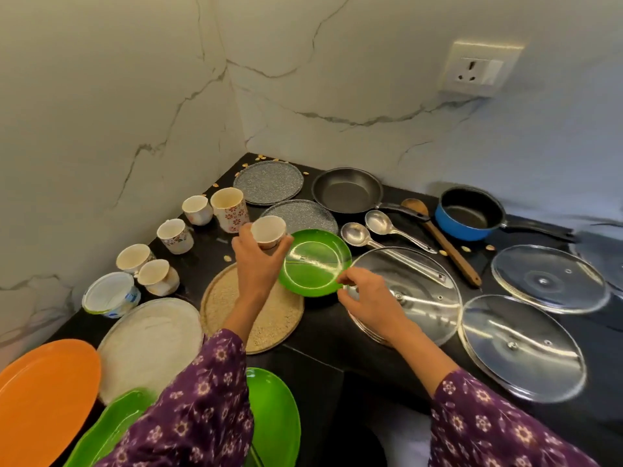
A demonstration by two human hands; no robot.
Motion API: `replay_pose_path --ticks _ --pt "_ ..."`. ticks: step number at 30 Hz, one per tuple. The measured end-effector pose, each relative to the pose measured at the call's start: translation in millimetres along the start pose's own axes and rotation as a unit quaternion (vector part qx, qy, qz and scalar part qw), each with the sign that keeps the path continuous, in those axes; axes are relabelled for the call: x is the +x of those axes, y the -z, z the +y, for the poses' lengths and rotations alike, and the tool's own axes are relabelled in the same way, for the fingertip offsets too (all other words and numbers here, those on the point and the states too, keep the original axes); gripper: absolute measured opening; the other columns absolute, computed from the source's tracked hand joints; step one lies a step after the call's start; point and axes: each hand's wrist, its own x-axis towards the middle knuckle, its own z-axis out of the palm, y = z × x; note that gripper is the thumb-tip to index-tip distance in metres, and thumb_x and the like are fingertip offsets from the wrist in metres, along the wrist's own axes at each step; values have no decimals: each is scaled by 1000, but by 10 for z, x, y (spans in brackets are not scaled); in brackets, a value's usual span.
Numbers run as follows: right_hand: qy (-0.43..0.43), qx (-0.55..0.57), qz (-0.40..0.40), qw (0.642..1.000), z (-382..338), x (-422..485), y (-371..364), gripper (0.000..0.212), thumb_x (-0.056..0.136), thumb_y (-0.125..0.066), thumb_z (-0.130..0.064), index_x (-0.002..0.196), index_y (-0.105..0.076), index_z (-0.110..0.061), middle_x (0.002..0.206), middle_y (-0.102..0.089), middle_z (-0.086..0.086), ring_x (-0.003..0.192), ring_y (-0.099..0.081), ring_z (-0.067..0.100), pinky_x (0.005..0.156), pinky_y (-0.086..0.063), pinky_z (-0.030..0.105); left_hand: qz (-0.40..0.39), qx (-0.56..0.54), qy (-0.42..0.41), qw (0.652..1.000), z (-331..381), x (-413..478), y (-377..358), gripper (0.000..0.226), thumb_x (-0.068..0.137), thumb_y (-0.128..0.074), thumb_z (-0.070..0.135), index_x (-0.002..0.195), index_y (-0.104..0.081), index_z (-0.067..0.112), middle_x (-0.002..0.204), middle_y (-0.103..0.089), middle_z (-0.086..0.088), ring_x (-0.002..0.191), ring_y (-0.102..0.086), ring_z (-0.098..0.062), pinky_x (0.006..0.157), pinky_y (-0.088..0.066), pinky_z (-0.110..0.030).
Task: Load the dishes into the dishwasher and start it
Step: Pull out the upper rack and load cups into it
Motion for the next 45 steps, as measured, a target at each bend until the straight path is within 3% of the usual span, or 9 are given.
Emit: replay_pose_path --ticks 6,13,19,22,25,30,39,43,45 --pt "-75 -4 84 994 333 -855 743 18 82 -66 -15 99 -66 -10 95 -66 3 88 -59 12 81 -48 24 -149 -117 -33 981 684 -759 -610 67 55 -79 64 105 -53 27 103 -62 -3 95 -61 -23 82 -53 -45" --pt "-210 14 198 957 718 -2563 1694 25 83 -69 -16 107 -62 -10 97 -59 -5 88 -56 4 74 -40 0 -378 -216 -25 900 1557 -2423 -1371 53 62 -83 39 106 -56 27 104 -65 2 95 -64 -9 76 -53 -22" --pt "-331 100 292 892 943 -4209 2226 47 76 -76 -15 117 -53 -15 102 -59 -3 85 -60 4 75 -48 9 -522 -207 -23 827 2100 -4125 -1898 36 73 -79 35 101 -57 28 98 -66 6 87 -63 -8 65 -50 -15" --pt "-403 282 368 789 1042 -4885 2381 39 81 -67 -4 116 -51 -15 106 -61 5 85 -63 10 79 -52 20 -585 -198 -6 786 2301 -4859 -2085 34 75 -77 39 99 -59 23 94 -67 3 84 -63 -11 64 -49 -19" --pt "-428 528 423 599 1108 -5476 2541 14 90 -54 -12 103 -58 -9 94 -63 14 82 -63 26 86 -51 38 -626 -173 -29 760 2438 -5499 -2251 33 77 -76 38 97 -60 17 88 -65 5 77 -59 -5 62 -43 -11" --pt "-389 679 462 418 1336 -6181 2610 52 91 -53 -48 117 -56 -3 99 -65 24 83 -67 39 74 -57 48 -693 -115 -85 707 2521 -6225 -2515 40 75 -78 33 106 -57 20 99 -66 3 85 -62 -6 68 -48 -14" --pt "-451 665 418 424 1814 -6777 2747 42 97 -40 -46 110 -57 -10 81 -63 18 57 -62 25 44 -52 27 -757 -13 -184 627 2382 -6897 -3148 65 75 -78 35 127 -44 18 111 -56 6 96 -55 -7 64 -40 -2" --pt "-464 665 464 357 2213 -6879 2687 24 96 -50 -33 106 -54 -11 101 -59 20 85 -62 30 61 -58 43 -753 47 -194 627 2195 -6981 -3485 90 73 -77 45 143 -29 15 136 -46 -4 121 -47 -20 92 -40 -27" --pt "-510 600 487 378 2474 -6869 2616 20 94 -54 -24 108 -52 -10 102 -59 18 85 -62 30 61 -57 45 -749 67 -206 626 2073 -6970 -3631 89 75 -75 45 143 -28 13 139 -45 -7 122 -48 -21 97 -41 -31"
